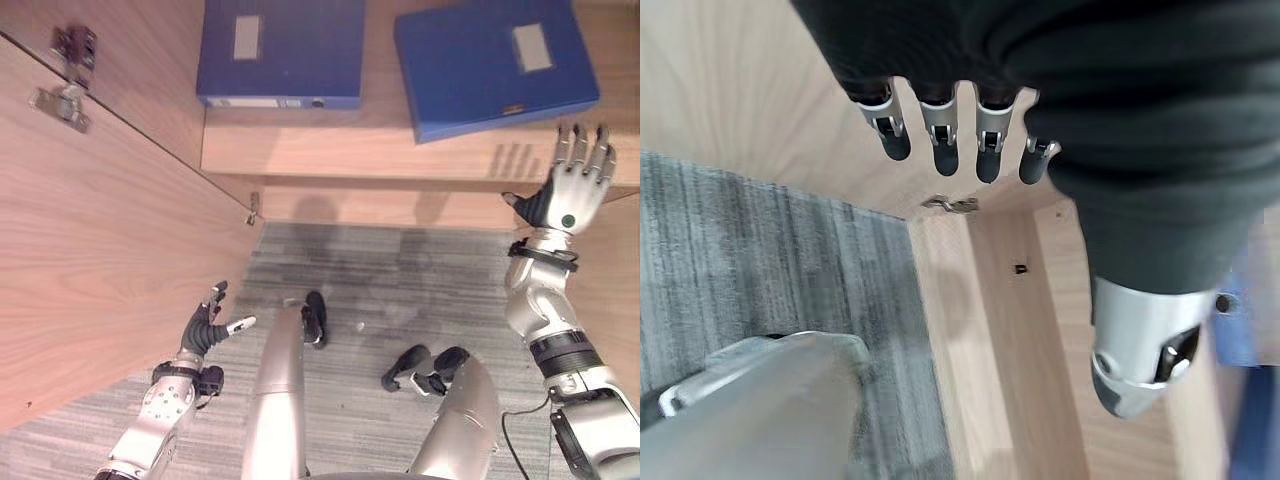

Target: Put the empty folder in the office cabinet

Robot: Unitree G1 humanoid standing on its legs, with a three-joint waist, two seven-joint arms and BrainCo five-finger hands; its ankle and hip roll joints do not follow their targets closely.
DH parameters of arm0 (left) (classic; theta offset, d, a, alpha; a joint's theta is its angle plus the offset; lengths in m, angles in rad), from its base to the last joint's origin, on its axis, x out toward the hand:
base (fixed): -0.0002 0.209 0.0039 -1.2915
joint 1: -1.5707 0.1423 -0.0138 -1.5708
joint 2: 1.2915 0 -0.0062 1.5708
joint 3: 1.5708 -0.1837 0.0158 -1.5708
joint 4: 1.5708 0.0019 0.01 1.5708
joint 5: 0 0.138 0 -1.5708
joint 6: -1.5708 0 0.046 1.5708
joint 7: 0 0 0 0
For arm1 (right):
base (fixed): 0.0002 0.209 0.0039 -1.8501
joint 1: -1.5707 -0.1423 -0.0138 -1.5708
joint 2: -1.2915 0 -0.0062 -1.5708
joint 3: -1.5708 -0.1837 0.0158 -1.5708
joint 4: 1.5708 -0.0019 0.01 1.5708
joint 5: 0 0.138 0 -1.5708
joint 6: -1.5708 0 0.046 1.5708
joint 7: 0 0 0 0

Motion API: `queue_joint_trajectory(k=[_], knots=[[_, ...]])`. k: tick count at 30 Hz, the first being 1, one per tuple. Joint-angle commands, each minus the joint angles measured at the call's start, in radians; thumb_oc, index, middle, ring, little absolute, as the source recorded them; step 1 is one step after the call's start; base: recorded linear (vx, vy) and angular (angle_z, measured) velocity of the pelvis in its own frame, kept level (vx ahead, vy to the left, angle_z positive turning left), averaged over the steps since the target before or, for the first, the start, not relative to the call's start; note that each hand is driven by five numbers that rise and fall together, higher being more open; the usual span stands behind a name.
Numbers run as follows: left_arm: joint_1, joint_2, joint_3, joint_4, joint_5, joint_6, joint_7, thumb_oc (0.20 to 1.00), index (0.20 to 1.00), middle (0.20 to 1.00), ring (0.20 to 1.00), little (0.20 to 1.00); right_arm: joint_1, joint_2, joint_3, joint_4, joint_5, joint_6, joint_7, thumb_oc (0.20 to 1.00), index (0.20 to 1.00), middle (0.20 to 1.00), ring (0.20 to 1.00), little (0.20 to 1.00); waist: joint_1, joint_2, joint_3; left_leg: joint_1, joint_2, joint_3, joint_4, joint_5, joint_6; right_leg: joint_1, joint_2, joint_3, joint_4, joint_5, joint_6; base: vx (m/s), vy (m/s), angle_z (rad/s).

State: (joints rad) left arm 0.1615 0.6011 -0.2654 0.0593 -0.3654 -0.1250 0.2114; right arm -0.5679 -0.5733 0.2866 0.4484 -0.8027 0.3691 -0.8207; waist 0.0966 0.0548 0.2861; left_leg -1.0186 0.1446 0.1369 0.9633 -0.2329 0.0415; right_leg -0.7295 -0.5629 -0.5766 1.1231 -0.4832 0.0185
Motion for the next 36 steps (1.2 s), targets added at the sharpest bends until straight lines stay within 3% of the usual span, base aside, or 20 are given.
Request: queue_joint_trajectory(k=[1,6,7,9,10,11,12,14,15,17,22,26,27,33,36], knots=[[0.008,0.052,0.001,-0.024,0.027,-0.048,0.014,1.000,1.000,1.000,1.000,1.000,-0.102,-0.001,0.016,0.026,0.020,-0.037,-0.023,1.000,1.000,1.000,1.000,1.000,0.033,-0.044,0.006,0.150,0.036,-0.050,-0.133,-0.022,-0.061,0.124,-0.018,0.011,-0.234,0.204,0.134,0.02,0.033,-0.03],[0.000,0.067,-0.008,-0.019,0.170,-0.035,0.023,1.000,1.000,1.000,1.000,1.000,-0.084,0.060,0.052,0.097,0.068,-0.057,-0.022,1.000,1.000,1.000,1.000,1.000,0.038,-0.061,0.017,0.355,0.008,-0.037,-0.322,0.029,-0.039,0.284,0.050,-0.004,-0.414,0.329,0.182,0.07,0.115,-0.17],[-0.002,0.042,-0.025,0.044,0.153,-0.030,0.001,1.000,1.000,1.000,1.000,1.000,-0.041,0.095,0.067,0.141,0.102,-0.074,-0.008,1.000,1.000,1.000,1.000,1.000,0.030,-0.070,0.006,0.490,-0.028,-0.025,-0.455,0.062,-0.024,0.401,0.085,-0.001,-0.559,0.422,0.205,0.17,0.255,-0.39],[0.004,0.007,-0.032,0.129,0.159,-0.016,-0.037,1.000,1.000,1.000,1.000,1.000,0.019,0.112,0.087,0.172,0.102,-0.103,0.051,1.000,1.000,1.000,1.000,1.000,0.004,-0.078,-0.024,0.631,-0.058,-0.005,-0.616,0.101,-0.023,0.512,0.122,-0.007,-0.688,0.503,0.225,0.20,0.258,-0.33],[0.010,-0.007,-0.031,0.165,0.169,-0.010,-0.050,1.000,1.000,1.000,1.000,1.000,0.034,0.121,0.092,0.187,0.105,-0.113,0.072,1.000,1.000,1.000,1.000,1.000,-0.003,-0.079,-0.036,0.681,-0.066,0.000,-0.676,0.118,-0.023,0.542,0.128,-0.012,-0.719,0.538,0.232,0.19,0.268,-0.30],[0.027,-0.026,-0.022,0.221,0.194,0.005,-0.063,1.000,1.000,1.000,1.000,1.000,0.053,0.127,0.093,0.203,0.114,-0.125,0.109,1.000,1.000,1.000,1.000,1.000,-0.016,-0.074,-0.065,0.765,-0.080,0.014,-0.768,0.133,-0.015,0.568,0.116,-0.001,-0.715,0.620,0.243,0.14,0.286,-0.18],[0.040,-0.051,-0.004,0.284,0.208,0.021,-0.066,1.000,1.000,1.000,1.000,1.000,0.073,0.133,0.091,0.215,0.126,-0.132,0.136,1.000,1.000,1.000,1.000,1.000,-0.028,-0.063,-0.075,0.822,-0.087,0.016,-0.815,0.148,-0.006,0.586,0.111,0.025,-0.683,0.645,0.243,0.13,0.266,-0.22],[0.044,-0.077,0.010,0.351,0.231,0.031,-0.068,1.000,1.000,1.000,1.000,1.000,0.102,0.131,0.085,0.207,0.125,-0.139,0.157,1.000,1.000,1.000,1.000,1.000,-0.033,-0.061,-0.088,0.865,-0.095,0.027,-0.846,0.150,-0.002,0.611,0.126,0.055,-0.688,0.629,0.243,0.09,0.142,-0.07],[0.061,-0.088,0.035,0.356,0.246,0.044,-0.065,1.000,1.000,1.000,1.000,1.000,0.127,0.120,0.079,0.189,0.120,-0.143,0.183,1.000,1.000,1.000,1.000,1.000,-0.035,-0.063,-0.107,0.892,-0.107,0.031,-0.870,0.149,0.000,0.626,0.157,0.080,-0.737,0.582,0.234,0.10,0.070,0.09],[0.095,-0.115,0.068,0.416,0.272,0.055,-0.066,1.000,1.000,1.000,1.000,1.000,0.147,0.118,0.083,0.185,0.111,-0.146,0.211,1.000,1.000,1.000,1.000,1.000,-0.023,-0.063,-0.133,0.931,-0.111,0.043,-0.909,0.155,-0.007,0.642,0.215,0.078,-0.879,0.554,0.225,0.13,-0.031,-0.03],[0.145,-0.143,0.105,0.402,0.277,0.067,-0.074,1.000,1.000,1.000,1.000,1.000,0.175,0.105,0.078,0.160,0.087,-0.131,0.240,1.000,1.000,1.000,1.000,1.000,-0.024,-0.058,-0.132,1.000,-0.099,0.050,-0.973,0.186,-0.015,0.584,0.244,0.107,-0.953,0.598,0.214,0.08,-0.097,-0.12],[0.142,-0.148,0.110,0.416,0.297,0.065,-0.079,1.000,1.000,1.000,1.000,1.000,0.203,0.100,0.081,0.156,0.077,-0.137,0.250,1.000,1.000,1.000,1.000,1.000,-0.017,-0.074,-0.138,1.029,-0.105,0.039,-0.970,0.158,-0.027,0.641,0.273,0.111,-1.018,0.565,0.219,0.12,-0.111,0.18],[0.138,-0.154,0.107,0.434,0.299,0.063,-0.076,1.000,1.000,1.000,1.000,1.000,0.211,0.098,0.085,0.158,0.076,-0.142,0.251,1.000,1.000,1.000,1.000,1.000,-0.017,-0.081,-0.138,1.020,-0.103,0.047,-0.967,0.172,-0.029,0.642,0.277,0.095,-1.028,0.571,0.203,0.20,-0.231,0.19],[0.132,-0.150,0.093,0.389,0.261,0.062,-0.077,1.000,1.000,1.000,1.000,1.000,0.239,0.061,0.097,0.141,0.065,-0.166,0.253,1.000,1.000,1.000,1.000,1.000,-0.025,-0.086,-0.150,0.992,-0.020,0.017,-0.921,0.148,-0.089,0.659,0.349,0.094,-1.044,0.489,0.173,0.15,-0.219,0.08],[0.112,-0.143,0.084,0.350,0.225,0.057,-0.074,1.000,1.000,1.000,1.000,1.000,0.230,0.030,0.097,0.118,0.075,-0.175,0.245,1.000,1.000,1.000,1.000,1.000,-0.016,-0.099,-0.118,0.905,0.026,-0.003,-0.761,0.126,-0.122,0.672,0.366,0.066,-1.030,0.442,0.130,0.04,-0.223,0.25]])
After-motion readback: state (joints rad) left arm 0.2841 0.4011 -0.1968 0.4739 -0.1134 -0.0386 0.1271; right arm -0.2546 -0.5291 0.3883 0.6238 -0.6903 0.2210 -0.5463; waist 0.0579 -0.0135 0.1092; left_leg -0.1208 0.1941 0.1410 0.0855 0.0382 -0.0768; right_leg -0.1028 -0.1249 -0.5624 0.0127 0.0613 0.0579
